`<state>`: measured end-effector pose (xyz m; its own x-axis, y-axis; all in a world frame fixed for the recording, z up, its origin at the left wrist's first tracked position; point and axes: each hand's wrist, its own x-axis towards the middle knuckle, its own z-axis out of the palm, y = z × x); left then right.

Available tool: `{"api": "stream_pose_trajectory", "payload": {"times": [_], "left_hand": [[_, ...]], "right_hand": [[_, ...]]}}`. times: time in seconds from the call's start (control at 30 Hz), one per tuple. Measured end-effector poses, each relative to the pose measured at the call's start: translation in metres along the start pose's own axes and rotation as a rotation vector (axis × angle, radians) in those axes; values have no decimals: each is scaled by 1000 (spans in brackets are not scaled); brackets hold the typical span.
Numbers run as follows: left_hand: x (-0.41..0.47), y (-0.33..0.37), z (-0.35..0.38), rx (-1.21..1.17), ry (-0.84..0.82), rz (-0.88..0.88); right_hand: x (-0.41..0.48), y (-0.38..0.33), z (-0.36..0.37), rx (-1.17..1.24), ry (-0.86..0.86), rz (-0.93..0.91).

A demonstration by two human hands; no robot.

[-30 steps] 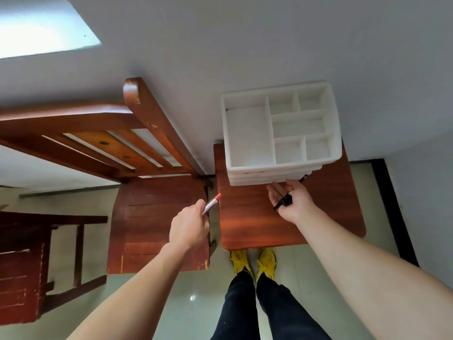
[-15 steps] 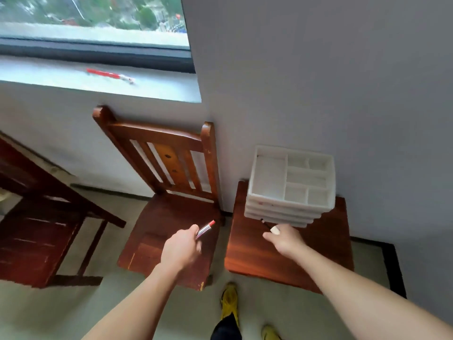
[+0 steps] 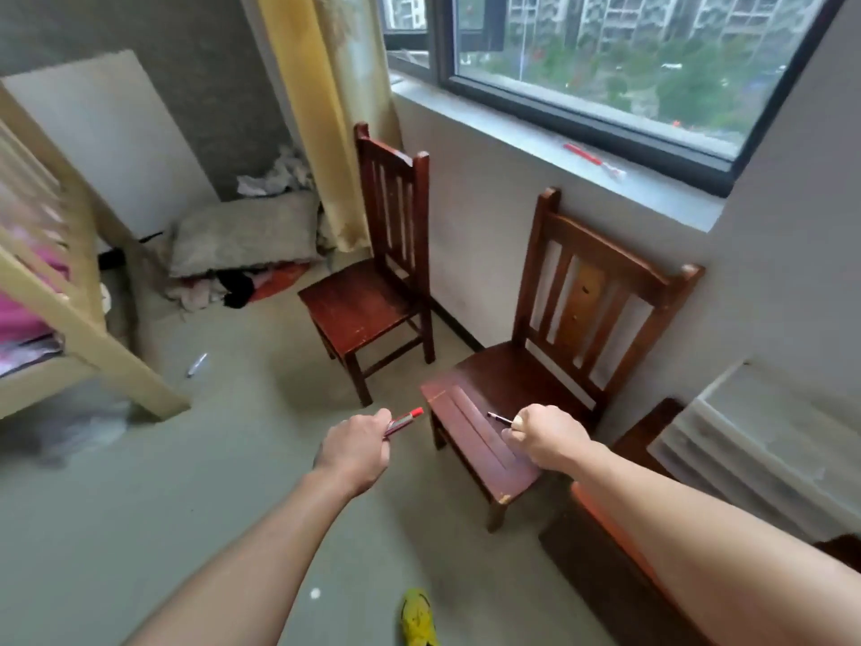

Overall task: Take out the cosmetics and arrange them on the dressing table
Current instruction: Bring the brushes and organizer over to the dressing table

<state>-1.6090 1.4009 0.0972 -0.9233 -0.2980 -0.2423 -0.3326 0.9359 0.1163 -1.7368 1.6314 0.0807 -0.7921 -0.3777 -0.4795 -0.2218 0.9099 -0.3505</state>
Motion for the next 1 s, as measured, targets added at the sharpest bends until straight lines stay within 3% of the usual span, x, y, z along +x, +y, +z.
{"api": "stream_pose_trajectory", "payload": {"times": [0.27, 0.4, 0.73, 1.0], "left_hand": [[-121, -198, -29, -24, 137, -358], [-185, -300, -38, -44, 181, -522], [-393, -536, -52, -80, 230, -1004], [-475, -681, -44, -86, 194, -1243]], "right_hand": [[3, -244, 59, -393, -65, -473], [-5, -374, 107, -443, -54, -610], [-108, -709, 265, -614, -123, -1178], [-147, -894, 373, -797, -151, -1468]]}}
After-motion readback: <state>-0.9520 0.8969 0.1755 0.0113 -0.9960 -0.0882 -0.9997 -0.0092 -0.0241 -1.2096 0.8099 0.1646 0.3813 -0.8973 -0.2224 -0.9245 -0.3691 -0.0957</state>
